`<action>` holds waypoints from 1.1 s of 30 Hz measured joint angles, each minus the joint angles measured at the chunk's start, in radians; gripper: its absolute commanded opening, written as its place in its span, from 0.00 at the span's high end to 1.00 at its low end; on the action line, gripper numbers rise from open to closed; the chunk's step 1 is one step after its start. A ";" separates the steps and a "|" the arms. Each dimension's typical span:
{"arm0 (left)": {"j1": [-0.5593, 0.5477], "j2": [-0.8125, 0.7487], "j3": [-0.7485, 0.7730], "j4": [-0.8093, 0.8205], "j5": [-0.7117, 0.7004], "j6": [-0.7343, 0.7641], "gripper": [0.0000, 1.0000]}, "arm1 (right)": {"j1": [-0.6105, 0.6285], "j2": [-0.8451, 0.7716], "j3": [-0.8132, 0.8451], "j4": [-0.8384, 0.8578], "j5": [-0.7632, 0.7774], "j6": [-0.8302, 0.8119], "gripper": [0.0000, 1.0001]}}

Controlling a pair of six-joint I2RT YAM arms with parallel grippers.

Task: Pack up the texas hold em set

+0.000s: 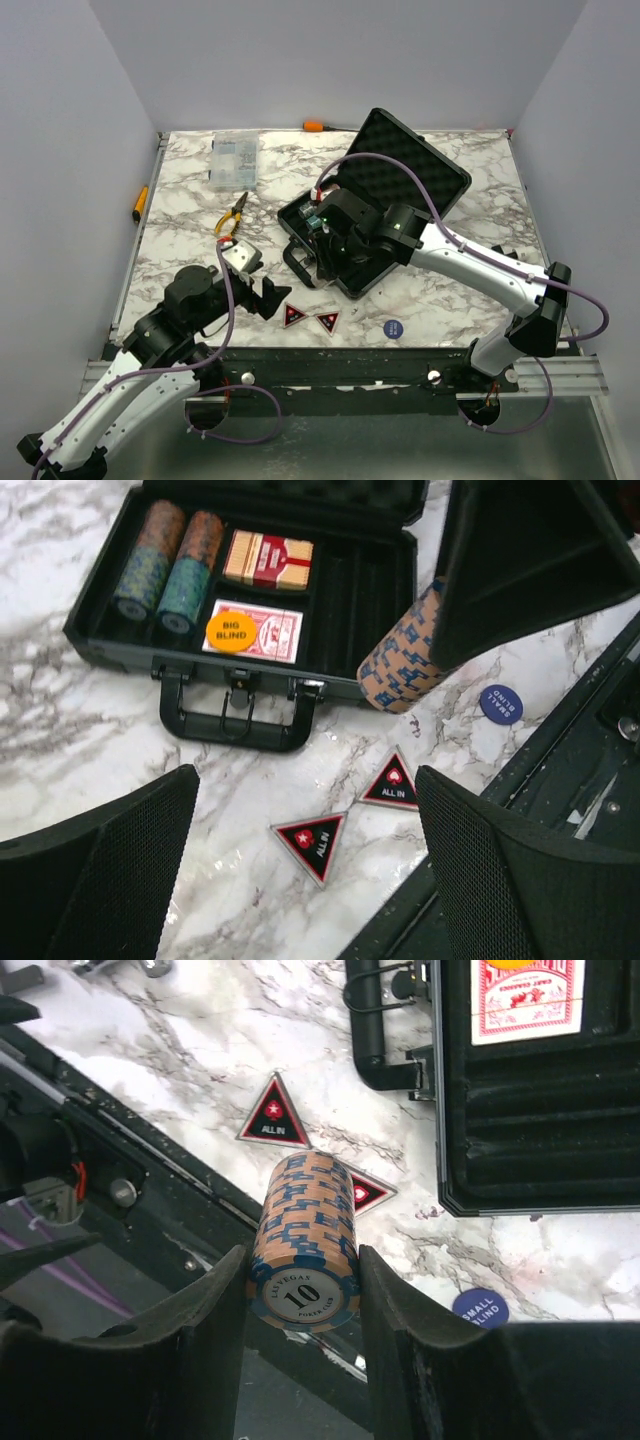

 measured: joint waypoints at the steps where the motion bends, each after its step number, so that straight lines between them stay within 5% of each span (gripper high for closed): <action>1: 0.000 -0.003 -0.003 0.014 0.013 0.031 0.11 | -0.002 0.000 0.006 0.001 -0.014 -0.005 0.99; 12: -0.005 -0.041 -0.049 0.125 0.201 0.314 0.15 | -0.006 0.000 0.021 0.015 -0.203 -0.054 0.99; 20: -0.006 0.032 -0.051 0.172 0.279 0.354 0.28 | -0.006 0.000 0.064 0.014 -0.255 -0.085 0.99; 33: -0.027 0.089 -0.051 0.204 0.336 0.337 0.36 | -0.006 0.000 0.081 0.013 -0.303 -0.114 0.99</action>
